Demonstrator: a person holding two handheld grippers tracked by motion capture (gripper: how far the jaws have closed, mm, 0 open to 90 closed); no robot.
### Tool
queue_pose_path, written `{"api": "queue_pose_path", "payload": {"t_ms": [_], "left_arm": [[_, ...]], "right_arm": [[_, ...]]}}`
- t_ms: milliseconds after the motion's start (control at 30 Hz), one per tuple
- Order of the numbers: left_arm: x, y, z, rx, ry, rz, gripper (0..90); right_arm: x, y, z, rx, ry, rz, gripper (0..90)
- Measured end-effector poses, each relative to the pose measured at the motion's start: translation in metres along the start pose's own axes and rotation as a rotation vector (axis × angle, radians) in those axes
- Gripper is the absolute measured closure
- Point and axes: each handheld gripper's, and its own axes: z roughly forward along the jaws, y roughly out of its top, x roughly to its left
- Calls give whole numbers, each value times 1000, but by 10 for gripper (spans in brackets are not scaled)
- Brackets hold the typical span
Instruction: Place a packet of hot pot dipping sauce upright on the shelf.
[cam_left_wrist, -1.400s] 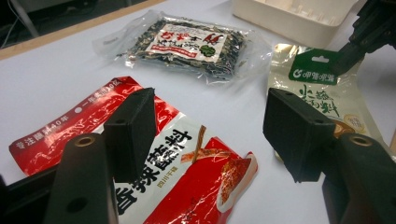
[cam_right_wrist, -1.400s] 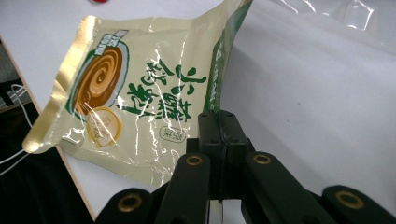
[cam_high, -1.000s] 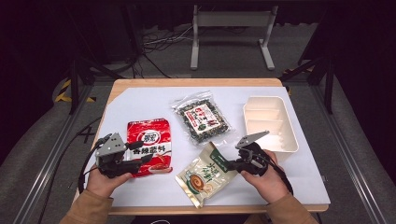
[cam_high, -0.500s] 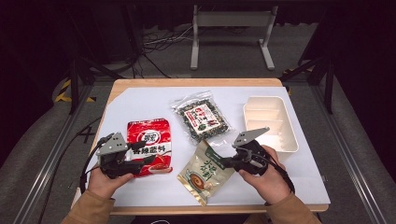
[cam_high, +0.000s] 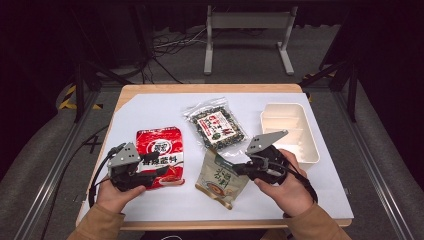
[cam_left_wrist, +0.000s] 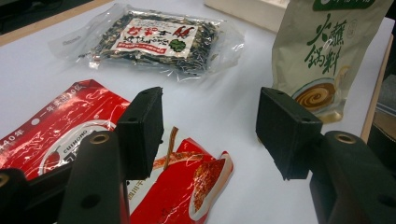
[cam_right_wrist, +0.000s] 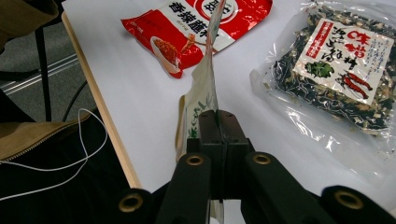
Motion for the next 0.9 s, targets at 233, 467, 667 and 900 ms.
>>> {"api": "queue_pose_path", "payload": {"t_ms": [233,467,667,900], "left_arm": [[3,-1,-1,0,1,-12,417],[5,-2,-2,-2,-3,-20,417],[6,-3,-3,-4,-3,-33,417],[8,-4,-5,-9,-3,-37,418]], "right_arm": [[-3,8,-10,5,-25,-20,900],[-11,15,-17,13,-33,-19,900],[-17,19,-21,24,-27,-30,900],[-27,25,-28,42,-10,-51,900]]}}
